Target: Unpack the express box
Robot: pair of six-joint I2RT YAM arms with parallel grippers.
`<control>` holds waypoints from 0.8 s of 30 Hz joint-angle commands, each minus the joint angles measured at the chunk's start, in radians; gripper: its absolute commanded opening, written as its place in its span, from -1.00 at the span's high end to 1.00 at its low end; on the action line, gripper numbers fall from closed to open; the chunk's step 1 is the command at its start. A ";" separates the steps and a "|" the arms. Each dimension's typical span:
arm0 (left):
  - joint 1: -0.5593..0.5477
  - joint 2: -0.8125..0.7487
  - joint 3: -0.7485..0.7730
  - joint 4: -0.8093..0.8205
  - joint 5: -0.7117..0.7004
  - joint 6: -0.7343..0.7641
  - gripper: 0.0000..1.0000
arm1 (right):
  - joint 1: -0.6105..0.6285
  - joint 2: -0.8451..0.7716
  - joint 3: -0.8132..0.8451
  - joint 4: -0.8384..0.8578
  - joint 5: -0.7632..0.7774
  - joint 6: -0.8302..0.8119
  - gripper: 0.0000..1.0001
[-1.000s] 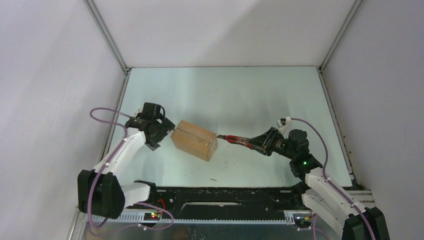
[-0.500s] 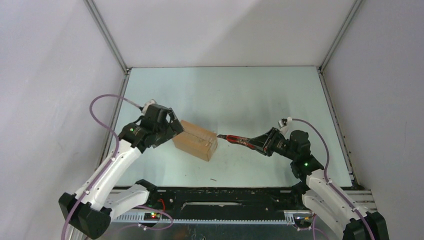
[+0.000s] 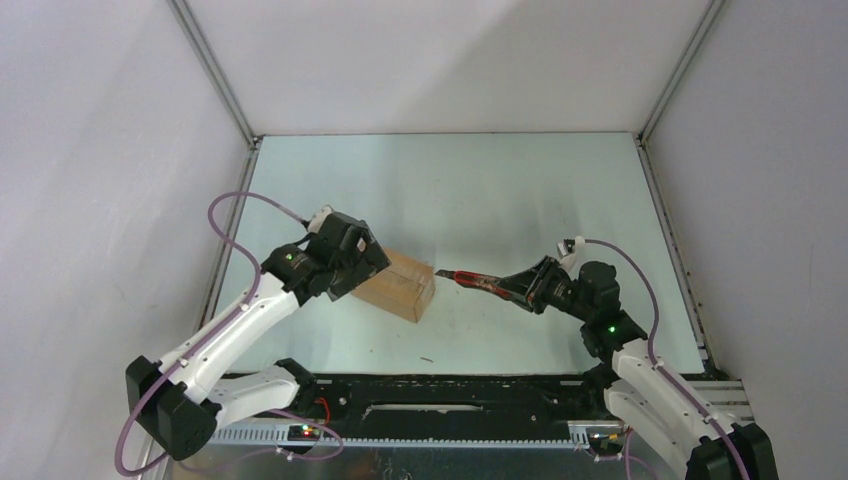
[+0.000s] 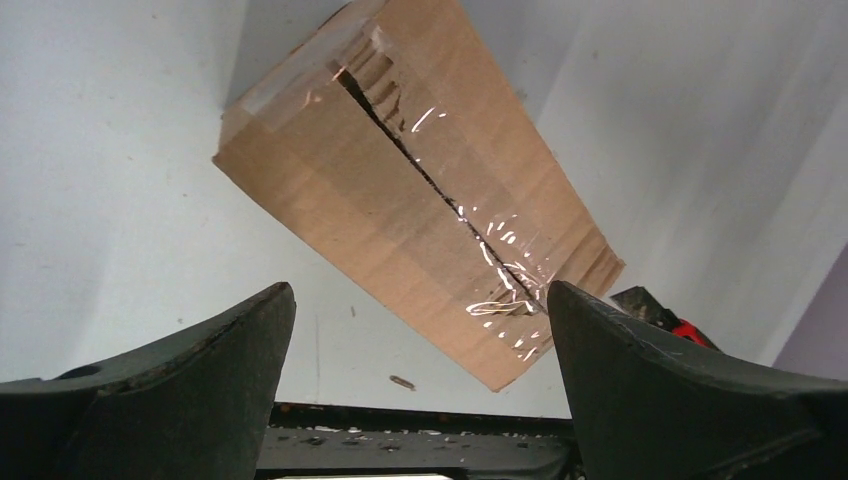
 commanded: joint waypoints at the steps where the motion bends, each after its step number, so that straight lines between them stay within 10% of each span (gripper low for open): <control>1: -0.020 0.000 -0.020 0.052 -0.030 -0.081 -0.99 | 0.010 0.000 -0.003 0.041 0.007 0.011 1.00; 24: -0.026 0.031 -0.026 0.051 -0.032 -0.089 -0.99 | 0.018 0.007 -0.034 0.126 0.003 0.073 1.00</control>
